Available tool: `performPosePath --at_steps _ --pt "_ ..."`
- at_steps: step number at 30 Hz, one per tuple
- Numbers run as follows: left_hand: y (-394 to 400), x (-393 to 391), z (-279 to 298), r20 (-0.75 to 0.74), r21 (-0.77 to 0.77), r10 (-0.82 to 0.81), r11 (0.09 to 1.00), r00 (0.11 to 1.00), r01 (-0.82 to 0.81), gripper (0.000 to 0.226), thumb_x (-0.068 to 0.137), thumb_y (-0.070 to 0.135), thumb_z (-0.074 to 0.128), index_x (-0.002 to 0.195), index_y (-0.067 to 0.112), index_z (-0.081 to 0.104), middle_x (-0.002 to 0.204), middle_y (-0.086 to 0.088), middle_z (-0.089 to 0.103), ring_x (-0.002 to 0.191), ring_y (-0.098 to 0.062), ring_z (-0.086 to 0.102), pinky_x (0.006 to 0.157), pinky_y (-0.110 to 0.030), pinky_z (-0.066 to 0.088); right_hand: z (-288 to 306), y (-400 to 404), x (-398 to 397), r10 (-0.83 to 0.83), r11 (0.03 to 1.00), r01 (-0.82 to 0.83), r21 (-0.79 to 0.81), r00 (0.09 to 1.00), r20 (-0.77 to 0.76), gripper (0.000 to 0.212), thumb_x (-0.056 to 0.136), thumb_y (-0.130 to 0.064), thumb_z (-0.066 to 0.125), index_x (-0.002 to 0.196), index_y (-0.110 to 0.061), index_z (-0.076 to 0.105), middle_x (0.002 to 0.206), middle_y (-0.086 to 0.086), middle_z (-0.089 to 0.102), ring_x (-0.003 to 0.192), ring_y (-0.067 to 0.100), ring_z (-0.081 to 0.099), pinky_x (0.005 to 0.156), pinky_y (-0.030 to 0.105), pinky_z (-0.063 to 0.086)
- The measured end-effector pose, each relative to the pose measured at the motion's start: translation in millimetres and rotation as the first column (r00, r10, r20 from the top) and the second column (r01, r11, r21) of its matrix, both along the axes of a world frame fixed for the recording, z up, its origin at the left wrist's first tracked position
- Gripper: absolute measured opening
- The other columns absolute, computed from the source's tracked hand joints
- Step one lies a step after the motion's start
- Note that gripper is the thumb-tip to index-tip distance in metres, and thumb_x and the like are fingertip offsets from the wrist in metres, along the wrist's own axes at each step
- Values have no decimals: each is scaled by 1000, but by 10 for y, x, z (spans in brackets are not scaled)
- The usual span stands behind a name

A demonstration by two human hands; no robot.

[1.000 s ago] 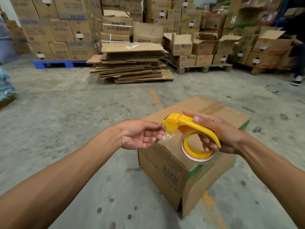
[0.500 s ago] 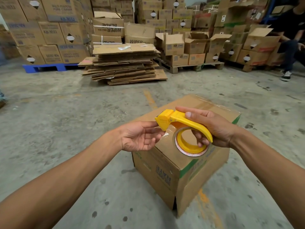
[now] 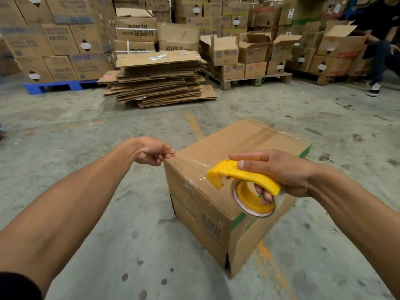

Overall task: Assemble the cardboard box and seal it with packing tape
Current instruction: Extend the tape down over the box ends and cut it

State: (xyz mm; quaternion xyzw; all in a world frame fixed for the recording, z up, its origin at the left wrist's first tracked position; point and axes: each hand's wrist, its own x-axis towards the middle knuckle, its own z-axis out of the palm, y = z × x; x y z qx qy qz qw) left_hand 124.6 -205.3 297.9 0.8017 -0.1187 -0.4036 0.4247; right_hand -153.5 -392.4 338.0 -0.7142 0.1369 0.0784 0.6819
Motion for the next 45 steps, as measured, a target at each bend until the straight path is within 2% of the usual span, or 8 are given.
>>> performPosePath --at_steps 14,24,31,34,37,39,42,45 --pt "64 581 -496 328 52 25 998 944 -45 15 98 24 53 87 18 61 75 0 47 64 -13 37 55 -26 39 -281 439 775 -80 997 80 11 997 6 44 95 -16 62 138 -19 51 47 11 60 30 24 50 37 25 46" --pt "10 629 -659 227 26 54 998 972 -61 13 97 25 54 86 21 60 80 1 48 62 -13 36 58 -26 44 -355 362 741 -79 997 79 6 996 -42 45 95 -16 62 139 -19 50 46 9 60 30 24 50 37 26 47" --pt "-54 587 -792 -43 -9 184 983 982 -184 14 93 22 46 83 20 56 79 -2 38 55 -14 29 64 -31 45 -366 363 786 -88 996 89 7 994 -64 43 94 -17 64 135 -20 53 45 8 61 30 25 50 38 27 47" --pt "-23 555 -800 14 65 165 984 986 -165 17 89 36 48 91 20 56 75 -1 38 57 -15 31 70 -35 46 -384 380 815 -102 995 102 6 993 -65 42 93 -17 65 134 -19 55 46 11 60 29 24 49 37 26 46" --pt "152 556 -815 36 264 75 961 997 -82 68 81 74 43 132 28 44 113 -9 57 93 -25 56 79 -42 50 -392 395 827 -107 994 106 -10 992 -73 41 93 -16 66 133 -17 56 46 12 60 29 24 49 36 26 46" --pt "230 584 -858 193 206 111 967 975 -151 81 88 73 34 152 27 20 155 -8 32 136 -34 38 100 -49 42 -384 395 817 -96 995 95 -19 992 -76 42 93 -16 66 133 -15 55 49 14 60 29 24 48 36 27 46" --pt "249 578 -840 527 -104 176 984 832 -143 65 98 55 31 152 19 29 159 -1 29 144 -21 29 118 -42 23 -368 389 802 -82 996 78 -45 992 -92 41 92 -16 66 132 -14 56 49 15 59 29 24 48 35 28 46" --pt "150 393 -740 516 -216 87 976 852 32 60 96 57 31 142 22 48 145 2 50 134 -14 45 116 -42 29 -350 389 805 -76 996 70 -63 992 -98 42 92 -16 66 133 -13 56 51 15 59 30 23 48 35 28 48"
